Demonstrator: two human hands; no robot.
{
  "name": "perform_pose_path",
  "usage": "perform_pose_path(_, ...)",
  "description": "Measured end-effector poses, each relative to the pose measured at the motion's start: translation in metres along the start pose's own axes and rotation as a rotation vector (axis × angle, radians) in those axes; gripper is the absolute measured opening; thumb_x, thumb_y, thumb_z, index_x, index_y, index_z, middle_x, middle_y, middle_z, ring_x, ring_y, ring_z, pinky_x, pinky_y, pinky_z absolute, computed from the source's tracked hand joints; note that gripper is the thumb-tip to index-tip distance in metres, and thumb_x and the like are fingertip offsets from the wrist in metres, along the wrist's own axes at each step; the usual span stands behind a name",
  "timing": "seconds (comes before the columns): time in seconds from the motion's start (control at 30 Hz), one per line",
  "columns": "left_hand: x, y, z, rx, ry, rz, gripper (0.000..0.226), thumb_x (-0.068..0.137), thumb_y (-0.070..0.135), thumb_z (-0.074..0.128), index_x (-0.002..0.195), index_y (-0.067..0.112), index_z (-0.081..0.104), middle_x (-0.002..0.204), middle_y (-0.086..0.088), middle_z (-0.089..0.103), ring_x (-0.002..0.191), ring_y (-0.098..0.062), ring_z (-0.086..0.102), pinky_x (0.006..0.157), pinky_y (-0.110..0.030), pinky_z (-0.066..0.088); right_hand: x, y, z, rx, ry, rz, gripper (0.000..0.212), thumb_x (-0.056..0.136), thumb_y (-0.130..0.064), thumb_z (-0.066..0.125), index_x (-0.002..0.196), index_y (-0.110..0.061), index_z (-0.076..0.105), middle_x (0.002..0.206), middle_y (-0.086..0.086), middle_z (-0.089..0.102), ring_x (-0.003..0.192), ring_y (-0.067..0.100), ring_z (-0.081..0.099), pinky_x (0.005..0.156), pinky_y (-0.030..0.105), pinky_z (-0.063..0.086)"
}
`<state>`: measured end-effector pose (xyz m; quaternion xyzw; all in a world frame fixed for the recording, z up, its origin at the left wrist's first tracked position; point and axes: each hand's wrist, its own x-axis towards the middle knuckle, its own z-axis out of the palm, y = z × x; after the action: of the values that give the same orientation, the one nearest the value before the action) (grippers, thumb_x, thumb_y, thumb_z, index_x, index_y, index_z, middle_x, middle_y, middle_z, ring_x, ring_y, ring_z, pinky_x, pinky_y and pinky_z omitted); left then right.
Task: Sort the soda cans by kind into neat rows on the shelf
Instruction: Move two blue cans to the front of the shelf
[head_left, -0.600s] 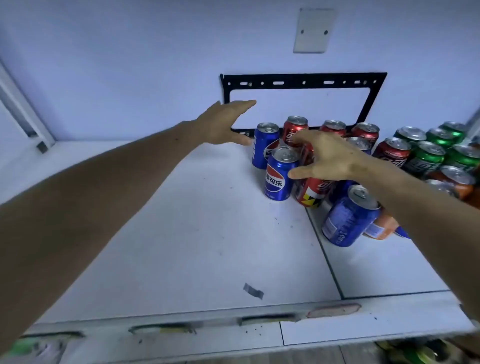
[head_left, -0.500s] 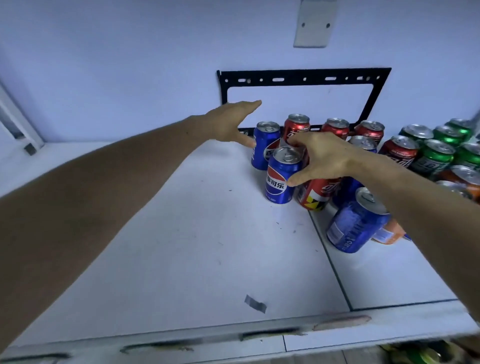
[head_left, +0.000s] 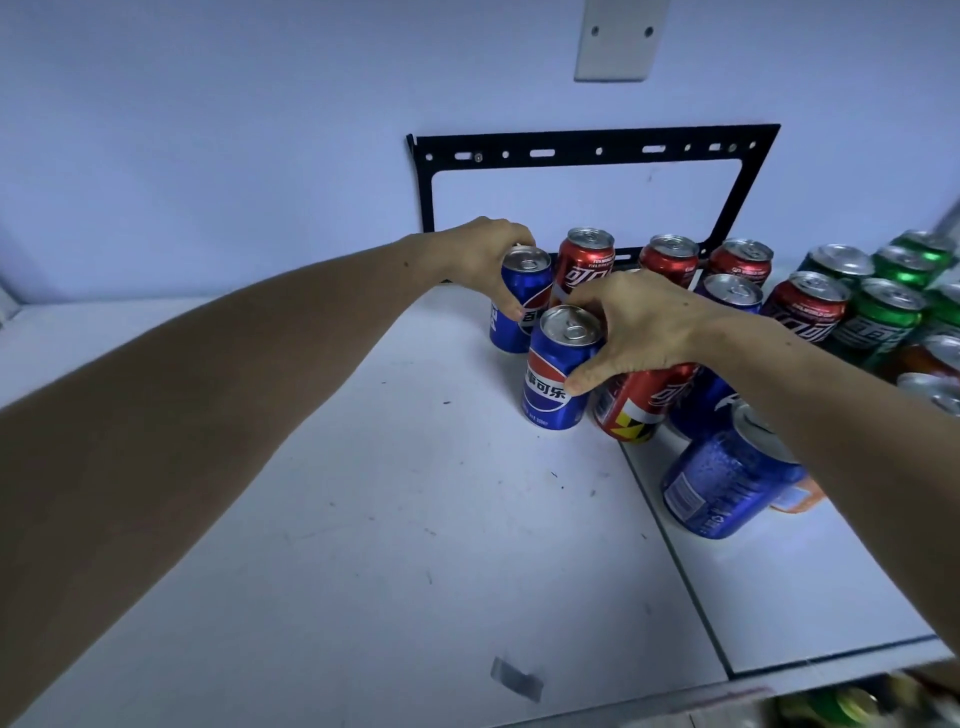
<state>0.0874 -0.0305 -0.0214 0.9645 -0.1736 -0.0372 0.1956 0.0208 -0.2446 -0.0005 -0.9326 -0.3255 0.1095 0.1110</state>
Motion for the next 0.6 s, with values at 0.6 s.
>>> perform_pose_path(0.6, -0.037, -0.028, 0.034, -0.698, 0.180, -0.132, 0.056, 0.047, 0.014, 0.093, 0.097, 0.018, 0.067, 0.094, 0.005, 0.074, 0.087, -0.009, 0.071, 0.068, -0.022, 0.056, -0.002, -0.003, 0.007, 0.131, 0.020, 0.034, 0.065, 0.054, -0.033, 0.091, 0.111, -0.018, 0.064, 0.103, -0.005, 0.071, 0.095, 0.014, 0.065, 0.088, 0.035, 0.053)
